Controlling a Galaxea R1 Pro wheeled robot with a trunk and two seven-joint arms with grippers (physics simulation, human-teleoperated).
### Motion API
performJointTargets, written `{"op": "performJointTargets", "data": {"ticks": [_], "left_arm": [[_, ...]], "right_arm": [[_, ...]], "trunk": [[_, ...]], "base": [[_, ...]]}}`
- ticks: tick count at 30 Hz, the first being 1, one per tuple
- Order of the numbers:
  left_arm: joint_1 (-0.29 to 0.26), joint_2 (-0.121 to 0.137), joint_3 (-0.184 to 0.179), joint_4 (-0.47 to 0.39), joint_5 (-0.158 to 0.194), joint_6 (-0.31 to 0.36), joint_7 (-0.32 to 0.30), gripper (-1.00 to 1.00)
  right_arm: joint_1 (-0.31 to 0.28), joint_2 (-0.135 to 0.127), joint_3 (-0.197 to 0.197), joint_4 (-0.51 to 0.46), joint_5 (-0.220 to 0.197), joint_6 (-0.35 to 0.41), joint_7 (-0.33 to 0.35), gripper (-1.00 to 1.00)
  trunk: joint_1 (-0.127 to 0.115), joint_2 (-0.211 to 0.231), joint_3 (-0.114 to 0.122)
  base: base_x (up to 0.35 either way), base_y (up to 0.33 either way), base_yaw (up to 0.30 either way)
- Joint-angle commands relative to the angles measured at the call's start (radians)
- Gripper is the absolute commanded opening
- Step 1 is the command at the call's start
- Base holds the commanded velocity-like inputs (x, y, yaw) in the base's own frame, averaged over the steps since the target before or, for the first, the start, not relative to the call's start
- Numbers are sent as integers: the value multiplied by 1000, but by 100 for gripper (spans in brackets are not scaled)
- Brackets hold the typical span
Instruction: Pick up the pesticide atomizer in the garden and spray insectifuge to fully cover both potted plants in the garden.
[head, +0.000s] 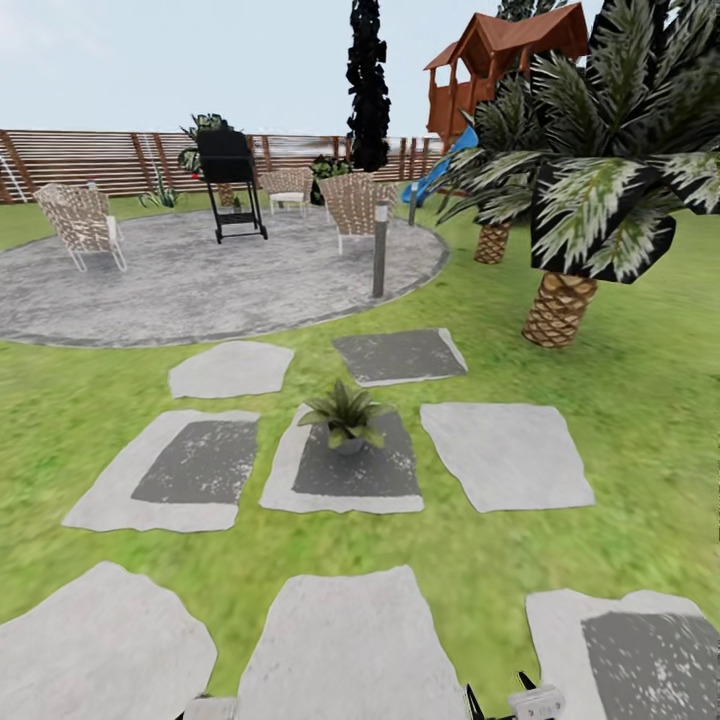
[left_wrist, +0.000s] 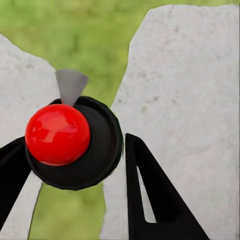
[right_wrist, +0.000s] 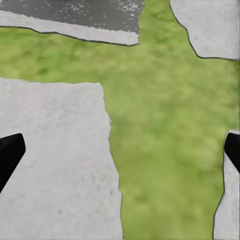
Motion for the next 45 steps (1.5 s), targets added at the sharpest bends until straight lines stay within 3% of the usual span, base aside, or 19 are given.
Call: {"op": "performJointTargets", "data": {"ticks": [1,45], "left_arm": [[0,0,-1,1,0,-3,2,-100],[0,0,-1,1,0,-3,2,-100]], "right_arm": [[-1,0,2,1,2,-3,0,100],[-1,0,2,1,2,-3,-1,100]], "trunk": [[0,0,-1],[0,0,-1]], "base": [[89,-266,0],[86,-267,0]]}}
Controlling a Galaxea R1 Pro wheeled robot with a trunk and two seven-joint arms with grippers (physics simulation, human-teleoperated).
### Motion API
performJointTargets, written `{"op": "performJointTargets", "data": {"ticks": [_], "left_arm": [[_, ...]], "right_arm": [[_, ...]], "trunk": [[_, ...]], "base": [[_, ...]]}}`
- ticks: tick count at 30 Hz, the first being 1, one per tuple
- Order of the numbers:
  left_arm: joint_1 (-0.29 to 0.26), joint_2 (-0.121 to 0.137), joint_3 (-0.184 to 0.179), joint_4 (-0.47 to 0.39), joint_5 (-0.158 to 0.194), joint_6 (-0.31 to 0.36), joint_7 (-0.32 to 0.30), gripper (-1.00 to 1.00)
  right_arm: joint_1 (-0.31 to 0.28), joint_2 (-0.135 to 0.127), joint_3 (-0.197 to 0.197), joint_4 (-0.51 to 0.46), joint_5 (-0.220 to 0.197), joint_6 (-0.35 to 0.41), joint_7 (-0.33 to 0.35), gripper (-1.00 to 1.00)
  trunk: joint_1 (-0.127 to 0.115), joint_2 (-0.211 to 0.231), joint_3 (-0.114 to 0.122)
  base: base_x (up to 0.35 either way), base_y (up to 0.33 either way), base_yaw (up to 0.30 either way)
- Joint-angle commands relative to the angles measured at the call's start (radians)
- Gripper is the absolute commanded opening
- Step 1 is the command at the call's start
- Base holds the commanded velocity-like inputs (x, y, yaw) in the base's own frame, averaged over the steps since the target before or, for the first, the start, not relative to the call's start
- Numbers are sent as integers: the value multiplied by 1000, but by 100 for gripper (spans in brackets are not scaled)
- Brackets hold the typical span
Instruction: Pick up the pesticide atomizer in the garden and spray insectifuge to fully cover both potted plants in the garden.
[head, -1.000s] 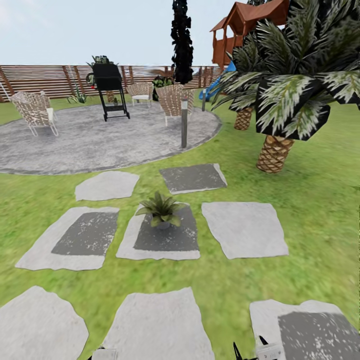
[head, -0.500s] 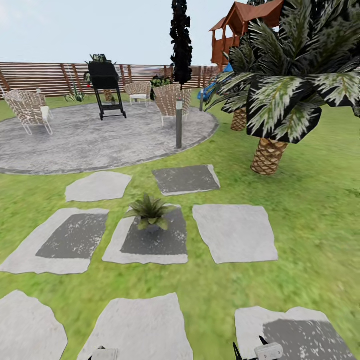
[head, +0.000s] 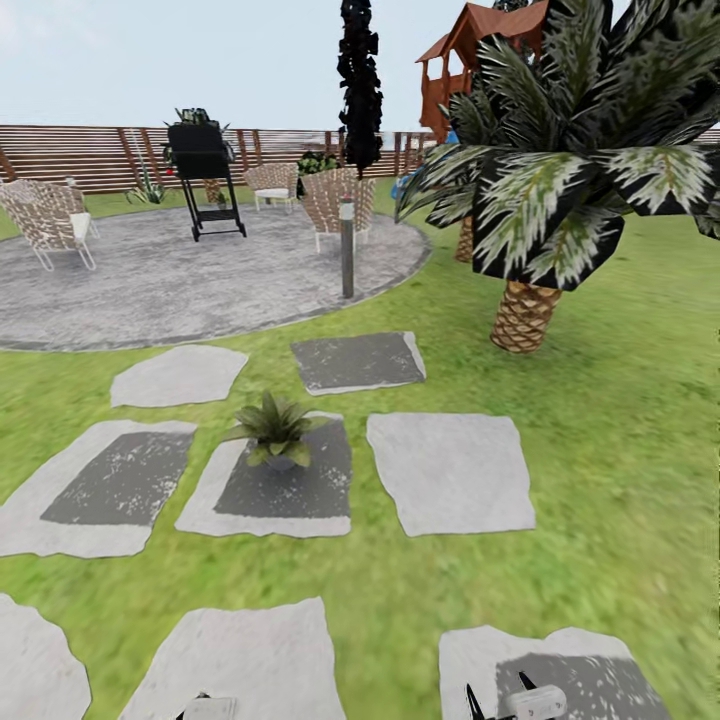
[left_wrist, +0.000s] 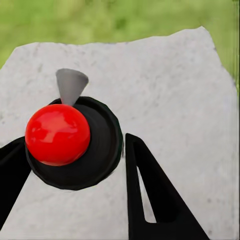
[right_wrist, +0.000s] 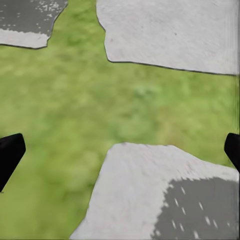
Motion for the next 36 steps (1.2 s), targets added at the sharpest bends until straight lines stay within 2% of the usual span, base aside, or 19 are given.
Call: {"op": "performJointTargets", "data": {"ticks": [1,23,36], "left_arm": [[0,0,-1,1,1,-3,2,-100],[0,0,-1,1,0,-3,2,-100],[0,0,-1,1,1,-3,2,-100]], "right_arm": [[-1,0,2,1,2,-3,0,100],[-1,0,2,1,2,-2,0,100],[-1,0,2,1,2,-2,-2,100]], "trunk": [[0,0,-1],[0,0,-1],[0,0,-1]], "base": [[85,-268,0],[85,-268,3],[85,-268,120]]}}
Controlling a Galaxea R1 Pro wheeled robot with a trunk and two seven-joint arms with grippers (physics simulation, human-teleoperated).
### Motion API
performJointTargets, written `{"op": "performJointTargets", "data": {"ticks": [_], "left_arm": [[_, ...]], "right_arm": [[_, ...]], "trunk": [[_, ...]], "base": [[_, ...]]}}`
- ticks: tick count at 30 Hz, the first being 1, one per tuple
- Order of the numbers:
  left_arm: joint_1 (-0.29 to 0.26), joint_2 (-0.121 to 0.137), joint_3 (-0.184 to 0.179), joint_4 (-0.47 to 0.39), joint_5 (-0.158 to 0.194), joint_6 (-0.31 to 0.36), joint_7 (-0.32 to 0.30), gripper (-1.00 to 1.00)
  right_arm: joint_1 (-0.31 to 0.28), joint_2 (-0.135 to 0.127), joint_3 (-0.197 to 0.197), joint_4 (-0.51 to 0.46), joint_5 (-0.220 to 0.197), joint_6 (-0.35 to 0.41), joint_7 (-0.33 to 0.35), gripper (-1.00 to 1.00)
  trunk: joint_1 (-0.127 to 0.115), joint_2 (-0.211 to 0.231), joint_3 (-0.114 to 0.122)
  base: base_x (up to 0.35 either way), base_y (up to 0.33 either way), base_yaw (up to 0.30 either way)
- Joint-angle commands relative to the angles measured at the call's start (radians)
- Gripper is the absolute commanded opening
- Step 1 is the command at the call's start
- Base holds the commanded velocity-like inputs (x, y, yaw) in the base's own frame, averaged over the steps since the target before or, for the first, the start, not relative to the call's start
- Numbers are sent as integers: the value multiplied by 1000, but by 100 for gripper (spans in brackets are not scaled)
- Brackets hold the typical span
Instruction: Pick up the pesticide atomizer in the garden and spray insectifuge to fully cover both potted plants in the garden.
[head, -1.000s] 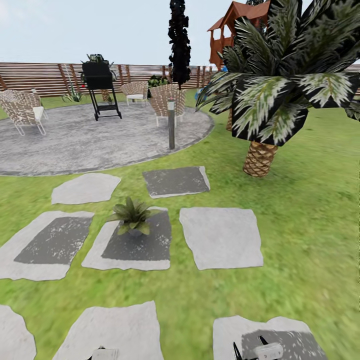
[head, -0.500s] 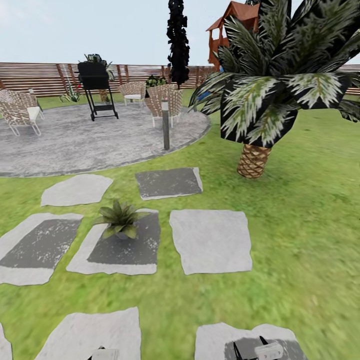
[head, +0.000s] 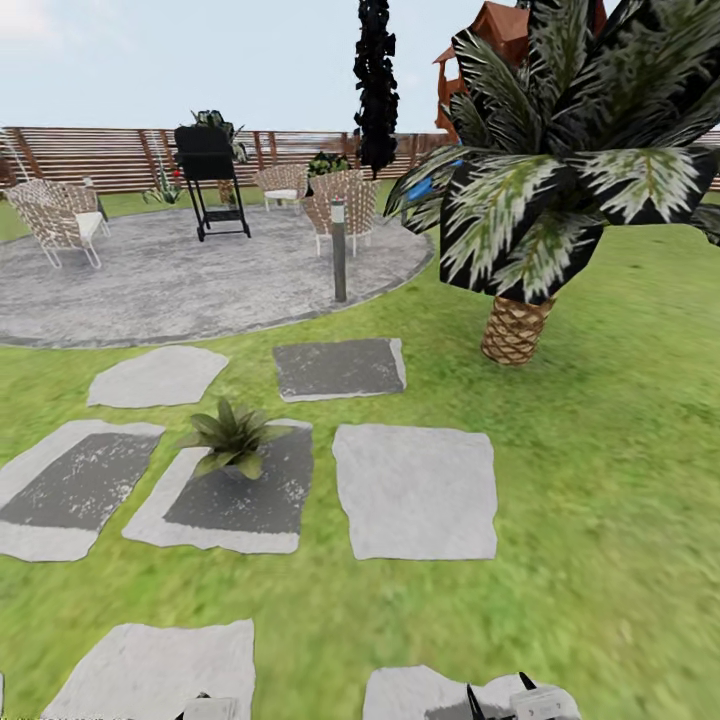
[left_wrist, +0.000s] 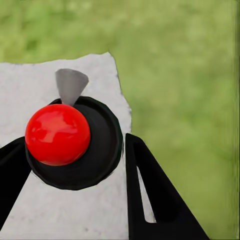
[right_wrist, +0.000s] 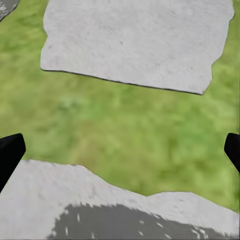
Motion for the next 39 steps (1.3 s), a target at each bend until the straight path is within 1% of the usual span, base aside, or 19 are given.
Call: {"op": "performJointTargets", "data": {"ticks": [1,11,27,39], "left_arm": [[-1,0,-1,1,1,-3,2,-100],[-1,0,-1,1,4,-3,2,-100],[-1,1,0,1,4,-4,2,-100],[-1,1,0,1,4,-5,2,-100]], "right_arm": [[0,-1,2,1,2,-2,1,100],[0,-1,2,1,2,-2,1,100],[0,-1,3,1,3,-2,2,100],[0,-1,2,1,2,-2,1,100]], "trunk": [[0,0,-1],[0,0,-1],[0,0,-1],[0,0,-1]], "base": [[85,-268,159],[85,-268,189],[86,-268,269],[195,-229,274]]}}
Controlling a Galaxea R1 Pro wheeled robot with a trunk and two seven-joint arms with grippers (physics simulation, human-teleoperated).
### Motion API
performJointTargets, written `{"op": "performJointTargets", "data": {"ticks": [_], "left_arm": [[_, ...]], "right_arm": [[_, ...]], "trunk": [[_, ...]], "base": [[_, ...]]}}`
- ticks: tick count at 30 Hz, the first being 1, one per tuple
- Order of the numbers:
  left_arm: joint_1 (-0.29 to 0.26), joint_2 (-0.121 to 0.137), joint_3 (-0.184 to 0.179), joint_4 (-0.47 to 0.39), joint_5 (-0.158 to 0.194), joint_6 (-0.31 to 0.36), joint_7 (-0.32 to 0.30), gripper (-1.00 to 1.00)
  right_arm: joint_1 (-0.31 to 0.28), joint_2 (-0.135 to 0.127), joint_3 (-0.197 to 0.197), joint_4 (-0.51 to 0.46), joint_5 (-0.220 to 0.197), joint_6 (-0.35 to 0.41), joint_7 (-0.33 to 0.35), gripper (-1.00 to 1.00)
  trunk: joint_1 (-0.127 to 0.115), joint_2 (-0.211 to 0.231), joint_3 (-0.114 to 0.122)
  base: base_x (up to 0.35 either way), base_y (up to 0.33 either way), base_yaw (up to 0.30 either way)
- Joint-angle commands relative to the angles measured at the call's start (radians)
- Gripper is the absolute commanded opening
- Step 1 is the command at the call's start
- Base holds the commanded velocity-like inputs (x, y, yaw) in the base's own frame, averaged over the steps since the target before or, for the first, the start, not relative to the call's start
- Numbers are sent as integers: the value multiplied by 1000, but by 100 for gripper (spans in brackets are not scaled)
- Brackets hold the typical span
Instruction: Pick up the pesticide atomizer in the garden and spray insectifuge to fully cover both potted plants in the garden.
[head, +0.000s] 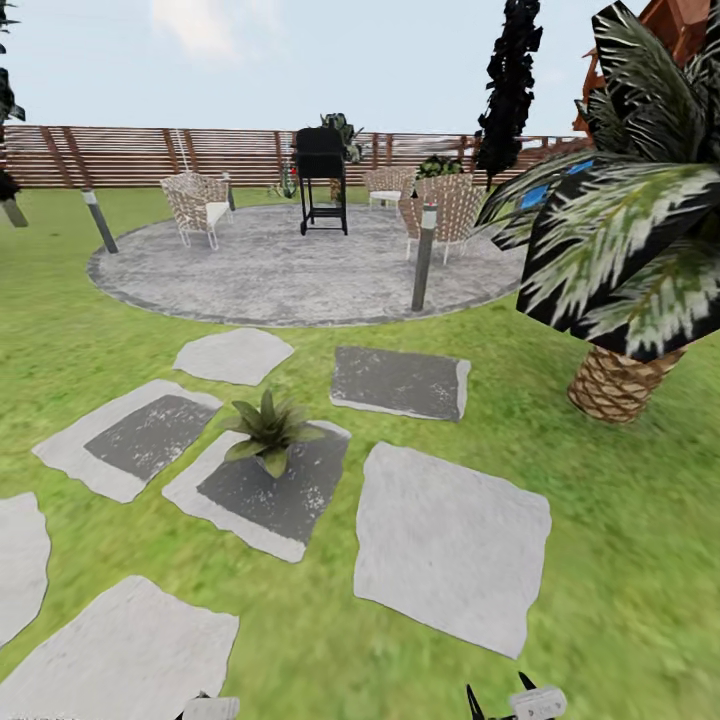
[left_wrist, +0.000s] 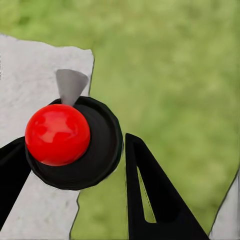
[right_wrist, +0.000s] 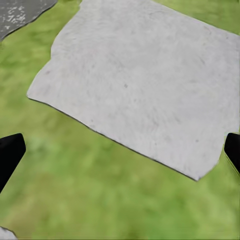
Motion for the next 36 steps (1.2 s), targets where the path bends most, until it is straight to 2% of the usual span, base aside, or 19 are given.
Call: {"op": "performJointTargets", "data": {"ticks": [1,11,22,36], "left_arm": [[-1,0,-1,1,1,-4,2,-100],[-1,0,0,0,2,-4,2,-100],[-1,0,0,-1,2,-2,2,-100],[-1,0,0,-1,2,-2,2,-100]], "right_arm": [[0,-1,2,0,2,-3,0,100],[0,-1,3,0,2,-3,1,100],[0,-1,2,0,2,-3,1,100],[0,-1,2,0,3,-4,-1,100]], "trunk": [[0,0,-1],[0,0,-1],[0,0,-1],[0,0,-1]], "base": [[230,-206,275],[215,-180,277],[30,-11,271],[307,0,27]]}}
